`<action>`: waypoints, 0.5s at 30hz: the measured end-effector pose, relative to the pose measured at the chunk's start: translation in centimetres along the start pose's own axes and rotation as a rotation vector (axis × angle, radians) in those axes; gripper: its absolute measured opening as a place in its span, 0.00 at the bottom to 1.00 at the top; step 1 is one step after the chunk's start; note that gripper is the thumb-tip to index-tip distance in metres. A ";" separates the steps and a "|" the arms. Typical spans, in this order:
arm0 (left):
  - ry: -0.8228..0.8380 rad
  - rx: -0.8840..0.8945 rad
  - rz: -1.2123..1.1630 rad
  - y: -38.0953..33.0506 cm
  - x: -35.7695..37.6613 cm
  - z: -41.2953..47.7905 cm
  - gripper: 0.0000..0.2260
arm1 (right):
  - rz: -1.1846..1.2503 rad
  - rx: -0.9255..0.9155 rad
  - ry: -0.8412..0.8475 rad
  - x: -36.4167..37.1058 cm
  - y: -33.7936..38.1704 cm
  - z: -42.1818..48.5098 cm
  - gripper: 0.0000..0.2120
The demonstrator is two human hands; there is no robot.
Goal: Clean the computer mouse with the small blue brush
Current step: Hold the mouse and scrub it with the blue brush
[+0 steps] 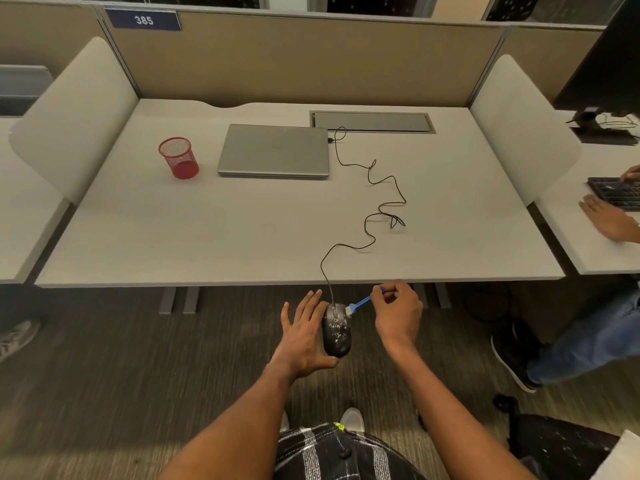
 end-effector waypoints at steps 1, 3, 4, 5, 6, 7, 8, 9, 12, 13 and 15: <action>-0.002 -0.003 -0.005 0.0 -0.1 0.0 0.56 | 0.002 -0.005 -0.007 -0.2 0.0 0.0 0.08; -0.007 -0.008 -0.014 0.1 -0.1 0.0 0.56 | 0.013 -0.013 -0.014 -0.4 0.1 0.0 0.07; -0.007 -0.009 -0.016 0.1 -0.2 0.0 0.56 | 0.019 -0.017 -0.014 -0.4 0.2 0.0 0.07; -0.006 -0.009 -0.017 0.1 -0.2 -0.1 0.56 | 0.023 -0.019 -0.011 -0.4 0.2 0.0 0.07; -0.004 -0.009 -0.021 0.1 -0.2 -0.1 0.56 | 0.027 -0.018 -0.003 -0.4 0.2 0.0 0.07; -0.003 -0.010 -0.027 0.1 -0.2 -0.1 0.56 | 0.030 -0.014 0.009 -0.3 0.1 0.0 0.07; -0.001 -0.012 -0.035 0.0 -0.1 -0.1 0.56 | 0.031 -0.008 0.021 -0.3 0.0 0.0 0.07; 0.001 -0.015 -0.042 0.0 -0.1 -0.1 0.56 | 0.027 -0.003 0.028 -0.2 -0.1 0.0 0.06; 0.006 -0.029 -0.047 0.1 -0.2 -0.2 0.56 | 0.008 -0.014 0.008 -0.5 -0.4 -0.1 0.05; 0.008 -0.032 -0.047 0.1 -0.2 -0.2 0.56 | 0.013 -0.021 0.003 -0.7 -0.4 -0.1 0.06; 0.010 -0.035 -0.048 0.1 -0.2 -0.2 0.56 | 0.035 -0.030 0.023 -0.7 -0.5 -0.1 0.06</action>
Point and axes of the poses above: each hand's wrist, its own z-axis towards the middle knuckle, its own x-axis out of the palm, y = z × x, the point moved 8 cm from there along z, towards the middle knuckle, and after that the axes turned 12 degrees about z, right-handed, at the moved point
